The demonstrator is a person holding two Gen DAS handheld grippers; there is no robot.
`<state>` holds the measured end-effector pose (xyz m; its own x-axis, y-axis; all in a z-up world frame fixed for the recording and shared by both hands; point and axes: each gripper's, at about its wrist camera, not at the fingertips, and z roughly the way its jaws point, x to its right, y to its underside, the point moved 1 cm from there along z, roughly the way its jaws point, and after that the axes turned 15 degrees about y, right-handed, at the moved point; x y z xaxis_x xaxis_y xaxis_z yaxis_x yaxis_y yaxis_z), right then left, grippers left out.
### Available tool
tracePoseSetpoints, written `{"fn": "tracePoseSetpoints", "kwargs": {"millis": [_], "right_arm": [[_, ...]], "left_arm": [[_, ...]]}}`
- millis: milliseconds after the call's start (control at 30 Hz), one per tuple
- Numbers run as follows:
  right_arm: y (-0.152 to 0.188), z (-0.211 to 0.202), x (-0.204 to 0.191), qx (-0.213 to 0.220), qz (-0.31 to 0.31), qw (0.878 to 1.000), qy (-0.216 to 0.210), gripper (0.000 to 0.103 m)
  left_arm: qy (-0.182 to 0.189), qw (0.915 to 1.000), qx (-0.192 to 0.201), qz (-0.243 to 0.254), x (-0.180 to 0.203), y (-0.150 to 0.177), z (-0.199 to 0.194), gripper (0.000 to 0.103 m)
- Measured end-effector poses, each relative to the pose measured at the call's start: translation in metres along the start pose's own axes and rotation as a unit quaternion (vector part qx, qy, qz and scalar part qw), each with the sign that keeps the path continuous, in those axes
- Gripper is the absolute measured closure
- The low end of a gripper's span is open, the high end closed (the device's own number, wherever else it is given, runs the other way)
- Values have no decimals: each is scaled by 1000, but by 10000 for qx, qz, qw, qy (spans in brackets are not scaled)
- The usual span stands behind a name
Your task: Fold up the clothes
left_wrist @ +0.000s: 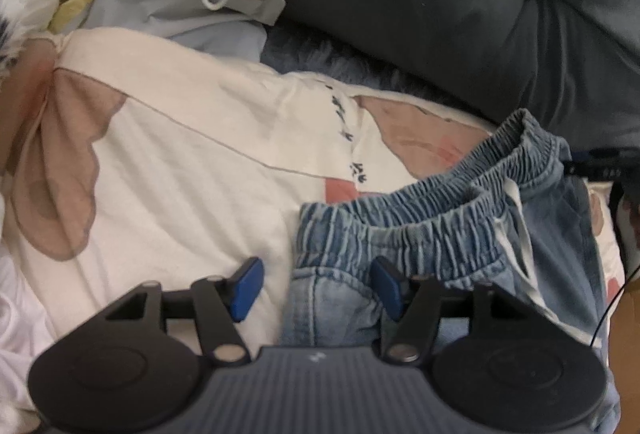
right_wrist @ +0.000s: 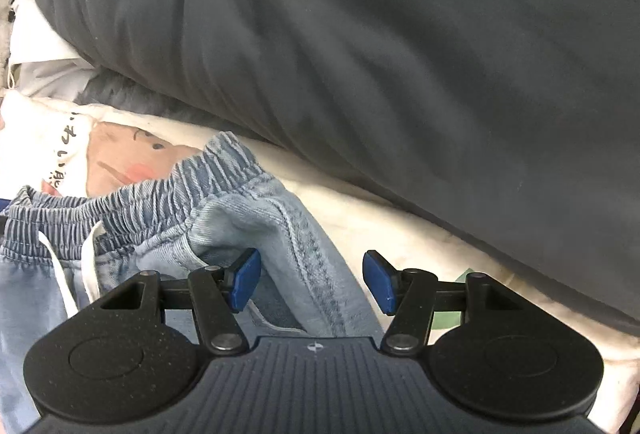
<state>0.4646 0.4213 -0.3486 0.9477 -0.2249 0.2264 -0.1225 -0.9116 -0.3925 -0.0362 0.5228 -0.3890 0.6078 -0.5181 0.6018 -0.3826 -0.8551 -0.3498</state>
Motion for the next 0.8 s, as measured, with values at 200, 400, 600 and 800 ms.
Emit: {"fn": "tracePoseSetpoints", "kwargs": {"millis": [200,400,600,800], "right_arm": [[-9,-13,13,83,103,9995,-295,40],[-1,14,11,-401,93,9987,-308,90],[2,15,17,-450,192,9988,0,93],[-5,-3,33,-328,287,9974,573,94]], "left_arm": [[85,9998,-71,-171,0,2,1,41],[99,9997,-96,-189,5,3,2,61],[257,9980,355,-465,-4,-6,-17,80],[108,9970,761,-72,15,-25,-15,81]]}}
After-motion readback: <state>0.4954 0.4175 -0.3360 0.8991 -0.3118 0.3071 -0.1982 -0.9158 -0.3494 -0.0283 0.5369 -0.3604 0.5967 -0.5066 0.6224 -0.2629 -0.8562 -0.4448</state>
